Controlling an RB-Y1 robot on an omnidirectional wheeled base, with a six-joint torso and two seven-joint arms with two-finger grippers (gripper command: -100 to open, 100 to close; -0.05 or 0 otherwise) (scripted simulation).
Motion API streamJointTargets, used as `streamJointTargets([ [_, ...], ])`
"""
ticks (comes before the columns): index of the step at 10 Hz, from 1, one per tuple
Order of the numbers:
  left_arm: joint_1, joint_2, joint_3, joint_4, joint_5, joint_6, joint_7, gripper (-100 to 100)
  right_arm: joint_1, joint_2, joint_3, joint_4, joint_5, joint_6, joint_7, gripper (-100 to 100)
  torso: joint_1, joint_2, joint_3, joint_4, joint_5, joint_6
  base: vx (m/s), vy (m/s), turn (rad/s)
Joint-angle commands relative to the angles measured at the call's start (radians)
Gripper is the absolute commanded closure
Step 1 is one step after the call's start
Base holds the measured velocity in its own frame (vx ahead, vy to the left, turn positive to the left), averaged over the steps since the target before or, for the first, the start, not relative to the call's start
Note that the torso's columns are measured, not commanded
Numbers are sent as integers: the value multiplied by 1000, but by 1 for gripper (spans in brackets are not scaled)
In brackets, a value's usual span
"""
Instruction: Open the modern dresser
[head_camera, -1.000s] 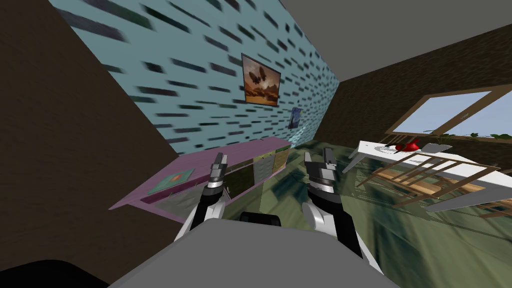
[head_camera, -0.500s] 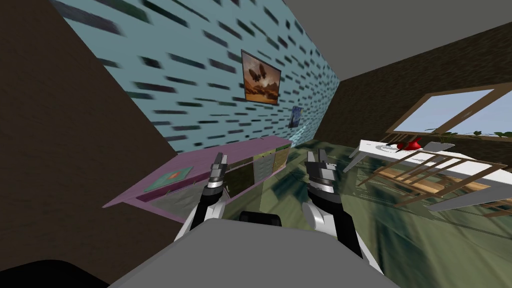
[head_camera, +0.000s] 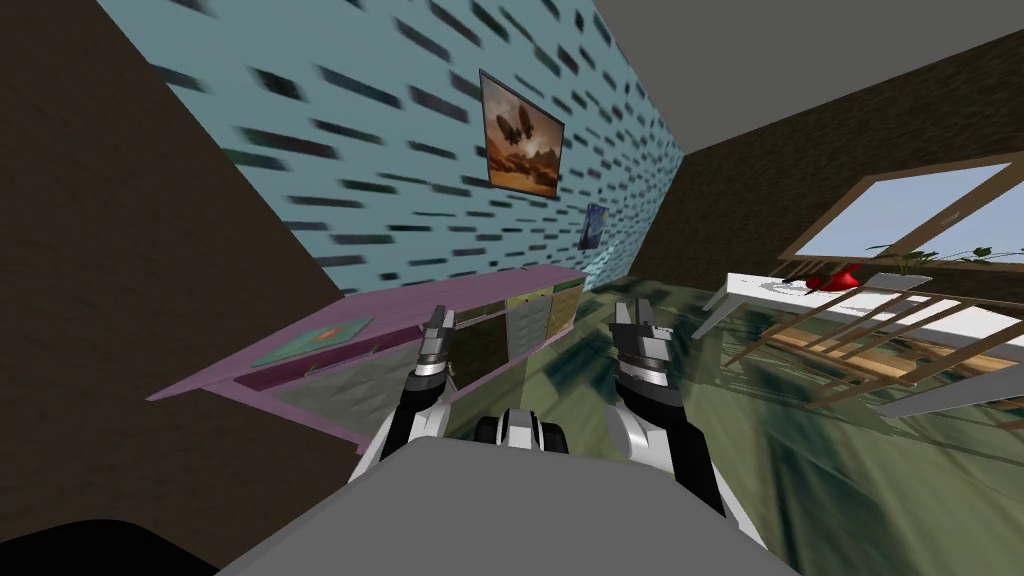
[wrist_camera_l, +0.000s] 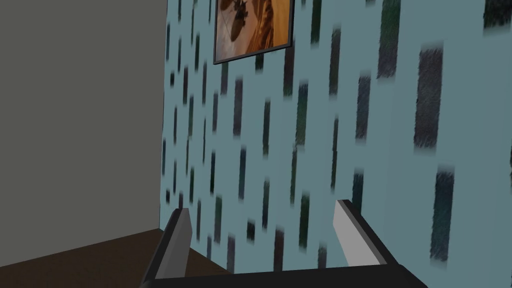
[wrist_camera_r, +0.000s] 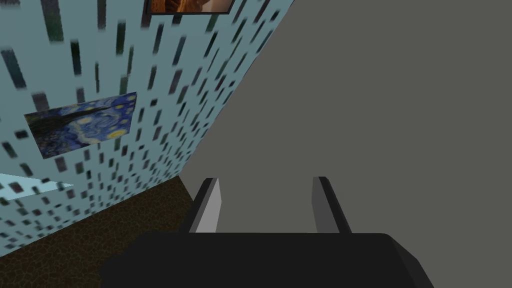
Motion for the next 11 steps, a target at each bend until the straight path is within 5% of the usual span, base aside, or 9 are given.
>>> streamJointTargets([
  [1, -3, 62, 5, 30, 8, -19, 3, -100, 0, 0, 0, 0, 0, 0, 0, 0, -1, 32, -70, 33, 0, 0, 67, -68, 39],
  [4, -11, 108, 16, 98, 26, -64, 9, -100, 0, 0, 0, 0, 0, 0, 0, 0, -3, 43, -96, 46, -1, 0, 116, -111, 69],
  [11, -28, 133, 43, 255, 70, -176, 24, -100, 0, 0, 0, 0, 0, 0, 0, 0, 1, 47, -93, 47, 0, 0, 145, -128, 66],
])
